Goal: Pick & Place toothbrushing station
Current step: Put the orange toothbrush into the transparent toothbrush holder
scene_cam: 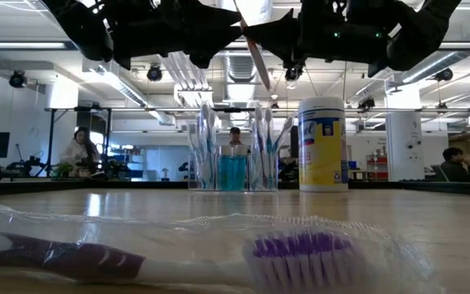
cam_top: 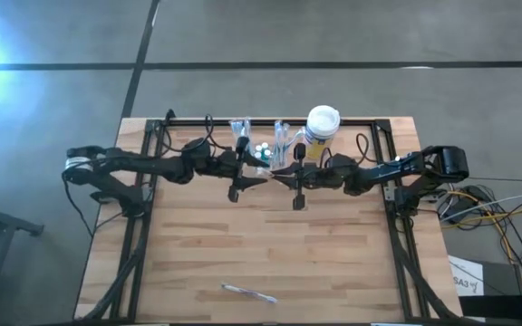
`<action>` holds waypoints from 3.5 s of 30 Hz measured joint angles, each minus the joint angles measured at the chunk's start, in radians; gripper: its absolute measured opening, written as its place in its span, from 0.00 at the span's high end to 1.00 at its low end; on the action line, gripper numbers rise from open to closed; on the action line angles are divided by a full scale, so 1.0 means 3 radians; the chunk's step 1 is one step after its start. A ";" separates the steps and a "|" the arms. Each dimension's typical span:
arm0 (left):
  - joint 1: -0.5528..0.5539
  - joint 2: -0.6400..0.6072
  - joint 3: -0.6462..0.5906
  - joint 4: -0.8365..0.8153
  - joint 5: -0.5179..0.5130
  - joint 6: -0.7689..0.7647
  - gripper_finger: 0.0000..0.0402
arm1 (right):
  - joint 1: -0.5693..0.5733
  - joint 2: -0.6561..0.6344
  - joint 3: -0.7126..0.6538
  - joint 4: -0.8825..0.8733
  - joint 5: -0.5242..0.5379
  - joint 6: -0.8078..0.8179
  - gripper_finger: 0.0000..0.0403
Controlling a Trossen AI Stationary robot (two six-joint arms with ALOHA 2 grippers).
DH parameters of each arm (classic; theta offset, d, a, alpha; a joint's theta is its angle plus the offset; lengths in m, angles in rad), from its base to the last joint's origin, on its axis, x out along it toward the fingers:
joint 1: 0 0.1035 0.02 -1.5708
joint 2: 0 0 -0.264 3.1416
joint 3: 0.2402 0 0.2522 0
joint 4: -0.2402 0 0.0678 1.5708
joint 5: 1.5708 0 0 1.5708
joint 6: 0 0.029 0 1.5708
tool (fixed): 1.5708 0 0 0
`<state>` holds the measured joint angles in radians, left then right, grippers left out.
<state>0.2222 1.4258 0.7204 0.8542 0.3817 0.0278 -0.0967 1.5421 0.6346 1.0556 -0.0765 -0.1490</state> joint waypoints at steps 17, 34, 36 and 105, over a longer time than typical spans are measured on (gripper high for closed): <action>0.0000 -0.0001 0.0073 -0.0009 -0.0019 -0.0007 0.49 | 0.0000 -0.0006 0.0000 0.0072 -0.0001 0.0000 0.97; -0.0001 -0.0001 0.0116 -0.0005 -0.0018 0.0019 0.56 | 0.0001 -0.0006 -0.0001 0.0120 -0.0003 0.0000 0.97; -0.0001 -0.0001 0.0121 -0.0005 -0.0018 0.0020 0.57 | 0.0001 -0.0006 -0.0001 0.0120 -0.0003 0.0000 0.97; -0.0011 -0.0003 0.0177 -0.0131 0.0122 0.0338 0.97 | 0.0038 -0.0006 0.0012 0.0061 -0.0022 0.0076 0.85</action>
<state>0.2188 1.4250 0.7734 0.8150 0.4182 0.1291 -0.0853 1.5402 0.6380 1.0739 -0.0830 -0.1261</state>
